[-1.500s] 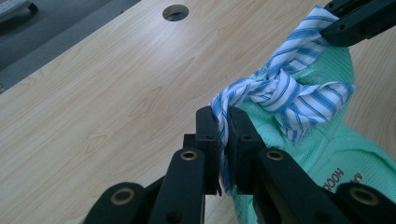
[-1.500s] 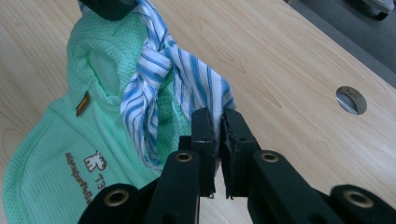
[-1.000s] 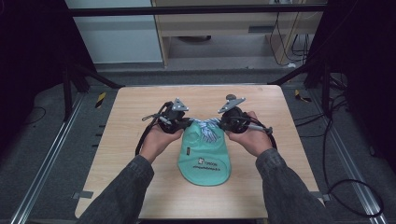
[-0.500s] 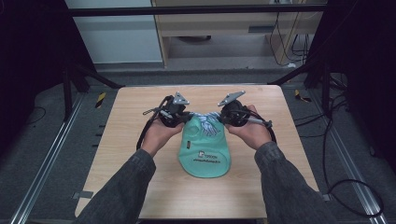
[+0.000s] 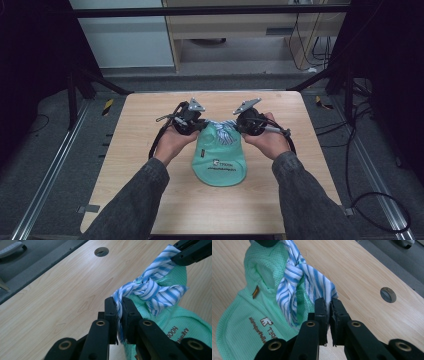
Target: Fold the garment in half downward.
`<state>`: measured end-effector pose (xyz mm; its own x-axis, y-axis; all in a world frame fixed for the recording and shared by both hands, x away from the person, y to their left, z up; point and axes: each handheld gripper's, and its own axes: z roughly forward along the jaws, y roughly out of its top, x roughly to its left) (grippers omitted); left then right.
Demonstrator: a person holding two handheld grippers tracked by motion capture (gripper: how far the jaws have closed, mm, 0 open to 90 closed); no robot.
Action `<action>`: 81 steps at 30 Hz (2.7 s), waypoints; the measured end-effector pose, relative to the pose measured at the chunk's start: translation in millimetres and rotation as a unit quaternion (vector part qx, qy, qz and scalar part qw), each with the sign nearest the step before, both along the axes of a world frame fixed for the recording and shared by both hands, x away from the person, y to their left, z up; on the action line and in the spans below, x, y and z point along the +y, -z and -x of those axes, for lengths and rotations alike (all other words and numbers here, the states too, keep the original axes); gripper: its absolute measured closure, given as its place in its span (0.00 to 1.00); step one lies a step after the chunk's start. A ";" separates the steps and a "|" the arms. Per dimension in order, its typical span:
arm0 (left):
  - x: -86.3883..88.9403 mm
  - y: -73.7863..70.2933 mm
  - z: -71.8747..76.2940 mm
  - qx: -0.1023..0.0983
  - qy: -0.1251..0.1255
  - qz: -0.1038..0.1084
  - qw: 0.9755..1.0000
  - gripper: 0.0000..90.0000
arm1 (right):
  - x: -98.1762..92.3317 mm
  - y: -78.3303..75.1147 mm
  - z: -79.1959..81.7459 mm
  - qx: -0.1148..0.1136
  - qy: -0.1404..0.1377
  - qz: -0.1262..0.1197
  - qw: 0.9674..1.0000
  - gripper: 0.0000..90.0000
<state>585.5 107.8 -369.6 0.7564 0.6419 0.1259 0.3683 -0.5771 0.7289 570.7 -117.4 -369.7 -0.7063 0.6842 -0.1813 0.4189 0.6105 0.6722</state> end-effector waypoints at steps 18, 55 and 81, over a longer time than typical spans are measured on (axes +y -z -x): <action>2.4 27.1 23.8 -0.015 0.012 0.006 1.000 0.93 | 0.6 23.3 27.5 -0.020 -0.013 0.007 1.000 0.94; 6.7 44.7 63.8 0.006 0.024 0.014 1.000 0.92 | -4.6 42.4 56.6 0.004 -0.045 0.008 0.999 0.94; 11.8 63.4 86.3 0.014 0.042 0.010 0.999 0.91 | -5.3 58.2 76.3 0.005 -0.054 0.011 0.998 0.92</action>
<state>499.1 119.6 -433.0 0.8112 0.5774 0.0922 0.3392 -0.5931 0.7302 494.4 -122.7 -427.9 -0.7781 0.5993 -0.1884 0.3559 0.6677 0.6539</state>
